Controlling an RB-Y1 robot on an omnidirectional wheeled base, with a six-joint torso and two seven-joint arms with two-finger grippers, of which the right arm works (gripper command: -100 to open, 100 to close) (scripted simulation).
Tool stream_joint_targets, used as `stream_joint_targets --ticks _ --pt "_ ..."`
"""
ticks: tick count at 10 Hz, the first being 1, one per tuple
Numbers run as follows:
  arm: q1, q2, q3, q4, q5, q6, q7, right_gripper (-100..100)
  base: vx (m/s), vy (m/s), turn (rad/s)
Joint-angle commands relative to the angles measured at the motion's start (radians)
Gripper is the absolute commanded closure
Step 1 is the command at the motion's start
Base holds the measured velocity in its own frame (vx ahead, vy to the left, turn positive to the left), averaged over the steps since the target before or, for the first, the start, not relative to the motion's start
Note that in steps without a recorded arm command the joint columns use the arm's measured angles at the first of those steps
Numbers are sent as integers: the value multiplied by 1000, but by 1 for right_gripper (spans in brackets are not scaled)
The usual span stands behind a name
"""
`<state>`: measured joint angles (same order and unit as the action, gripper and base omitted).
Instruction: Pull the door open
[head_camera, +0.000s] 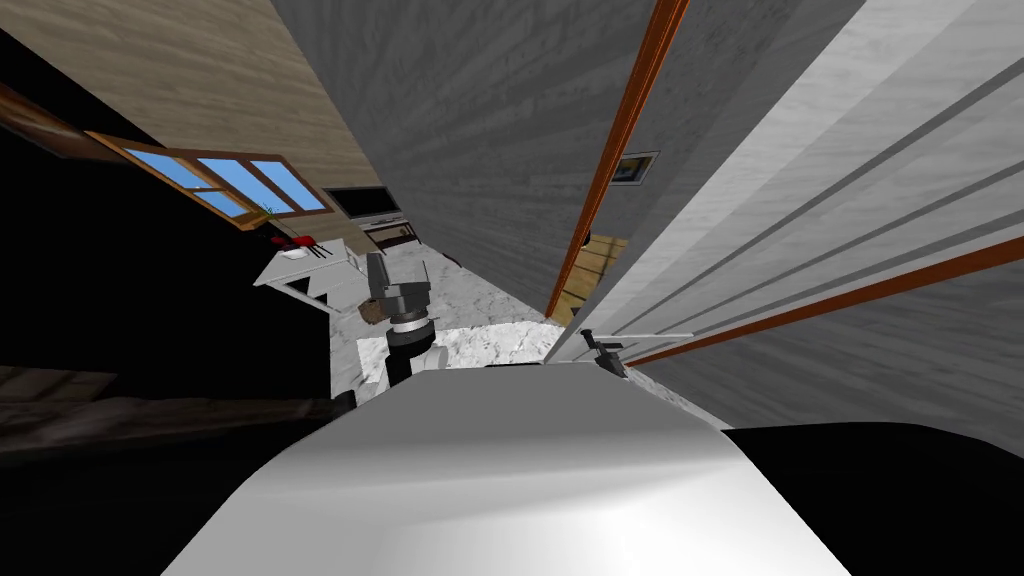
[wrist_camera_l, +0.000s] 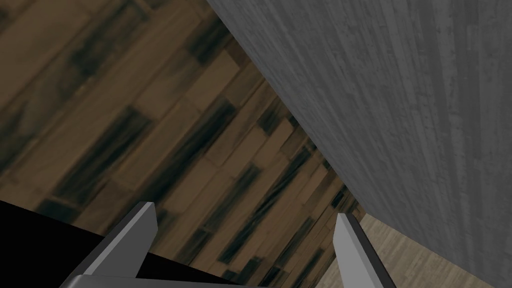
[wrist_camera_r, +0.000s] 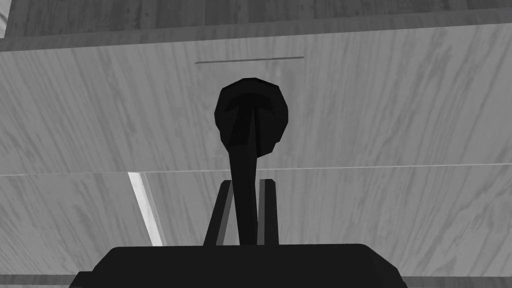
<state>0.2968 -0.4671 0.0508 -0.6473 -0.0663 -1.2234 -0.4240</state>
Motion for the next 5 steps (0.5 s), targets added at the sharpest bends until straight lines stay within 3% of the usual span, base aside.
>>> stream_joint_targets --ticks 1,5 --pt "-4 -3 3 15 2 -16 -4 100 -244 -76 225" --pt "-12 -10 8 39 4 -38 -11 100 -196 -49 126"
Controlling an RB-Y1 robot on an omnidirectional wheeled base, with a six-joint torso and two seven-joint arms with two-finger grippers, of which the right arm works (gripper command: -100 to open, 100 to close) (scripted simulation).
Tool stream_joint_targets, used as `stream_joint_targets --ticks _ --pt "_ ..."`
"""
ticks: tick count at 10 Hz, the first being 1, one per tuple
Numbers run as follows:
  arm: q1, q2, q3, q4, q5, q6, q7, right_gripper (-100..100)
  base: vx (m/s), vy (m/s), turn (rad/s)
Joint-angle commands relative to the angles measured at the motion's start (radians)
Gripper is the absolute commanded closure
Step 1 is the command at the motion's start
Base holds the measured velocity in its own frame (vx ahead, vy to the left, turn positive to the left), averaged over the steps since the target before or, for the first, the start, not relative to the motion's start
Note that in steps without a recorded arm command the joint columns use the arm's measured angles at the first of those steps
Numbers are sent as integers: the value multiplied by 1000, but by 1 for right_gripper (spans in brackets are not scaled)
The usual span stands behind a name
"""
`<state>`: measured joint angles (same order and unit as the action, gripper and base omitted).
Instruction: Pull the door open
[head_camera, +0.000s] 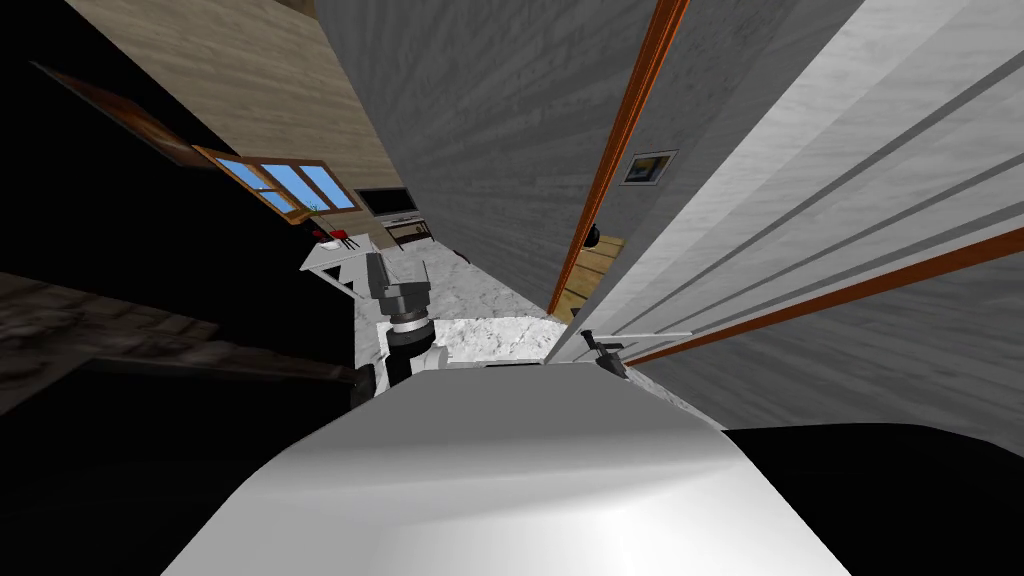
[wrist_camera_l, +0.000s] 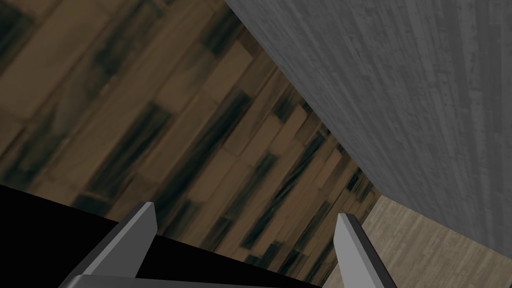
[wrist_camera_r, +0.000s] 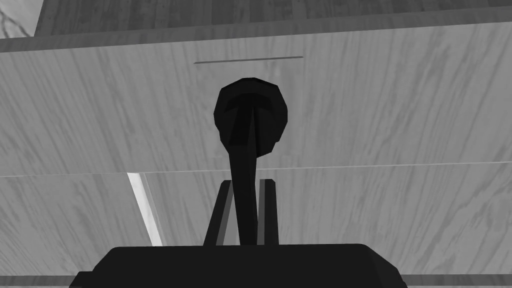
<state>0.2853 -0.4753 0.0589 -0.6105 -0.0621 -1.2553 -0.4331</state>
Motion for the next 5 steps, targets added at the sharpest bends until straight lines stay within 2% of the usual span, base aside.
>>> stream_joint_targets --ticks 1,2,3,5 --pt "-2 -3 0 7 0 -11 -3 100 -172 -57 109" --pt "-2 -1 2 4 1 -4 -2 100 -76 -23 31" --pt "-4 -2 5 14 2 -13 -4 100 -125 -31 182" --pt "-7 -4 7 25 3 -23 -6 100 -201 -68 158"
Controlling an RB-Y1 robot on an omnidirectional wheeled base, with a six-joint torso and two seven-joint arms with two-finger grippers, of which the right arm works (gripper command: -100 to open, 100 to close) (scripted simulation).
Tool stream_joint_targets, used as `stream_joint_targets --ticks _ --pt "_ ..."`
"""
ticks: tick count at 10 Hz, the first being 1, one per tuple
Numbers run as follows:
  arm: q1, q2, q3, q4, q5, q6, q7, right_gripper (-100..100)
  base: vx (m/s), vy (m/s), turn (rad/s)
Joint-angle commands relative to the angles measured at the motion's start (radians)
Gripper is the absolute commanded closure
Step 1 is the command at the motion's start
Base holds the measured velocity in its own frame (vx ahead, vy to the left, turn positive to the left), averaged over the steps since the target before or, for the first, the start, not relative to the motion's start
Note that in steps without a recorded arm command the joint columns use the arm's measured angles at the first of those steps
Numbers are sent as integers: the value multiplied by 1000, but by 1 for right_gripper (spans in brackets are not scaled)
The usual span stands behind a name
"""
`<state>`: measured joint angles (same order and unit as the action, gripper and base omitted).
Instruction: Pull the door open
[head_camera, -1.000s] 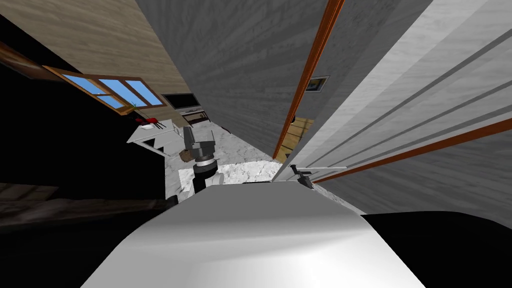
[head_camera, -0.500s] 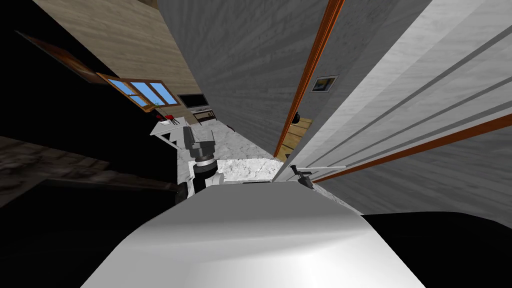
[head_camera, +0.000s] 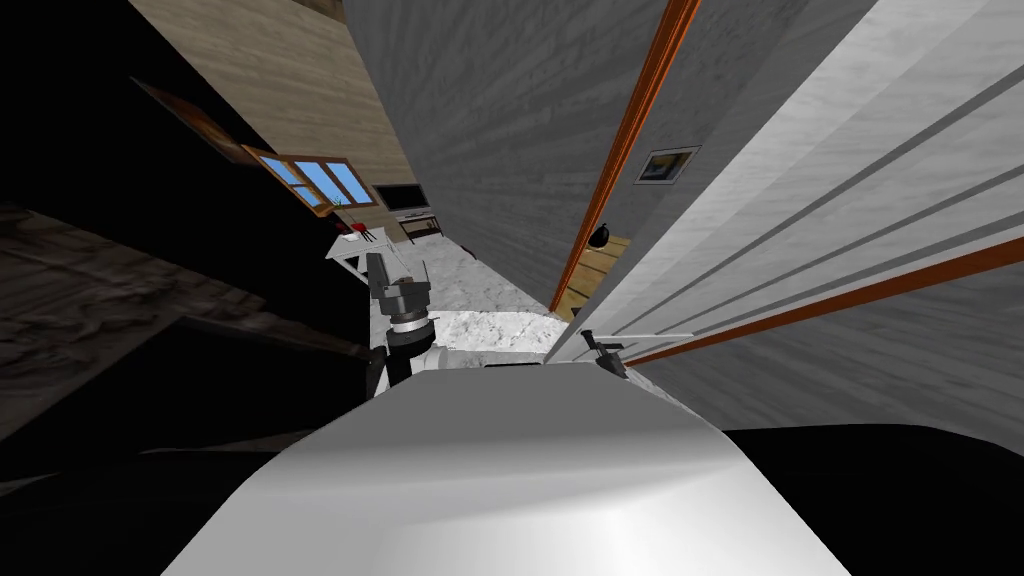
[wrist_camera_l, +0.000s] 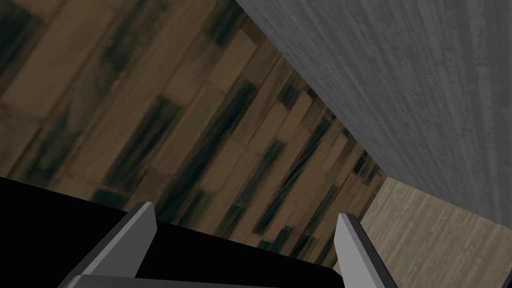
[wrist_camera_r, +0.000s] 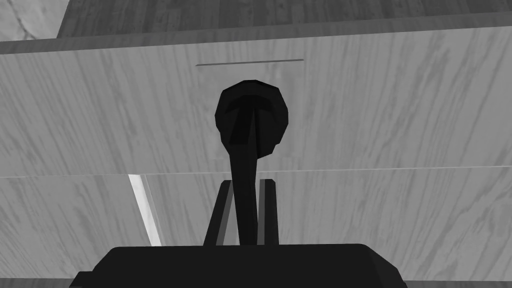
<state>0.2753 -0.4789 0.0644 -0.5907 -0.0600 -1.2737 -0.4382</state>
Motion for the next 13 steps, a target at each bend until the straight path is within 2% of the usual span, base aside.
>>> stream_joint_targets --ticks 1,8,10,13 --pt "2 -2 2 11 1 -11 -2 100 -200 -60 159" --pt "-9 -12 10 52 3 -51 -12 100 -208 -57 141" --pt "-18 -11 13 65 6 -53 -12 100 -97 -23 74" --pt "-27 -13 16 77 8 -59 -15 100 -205 -55 155"
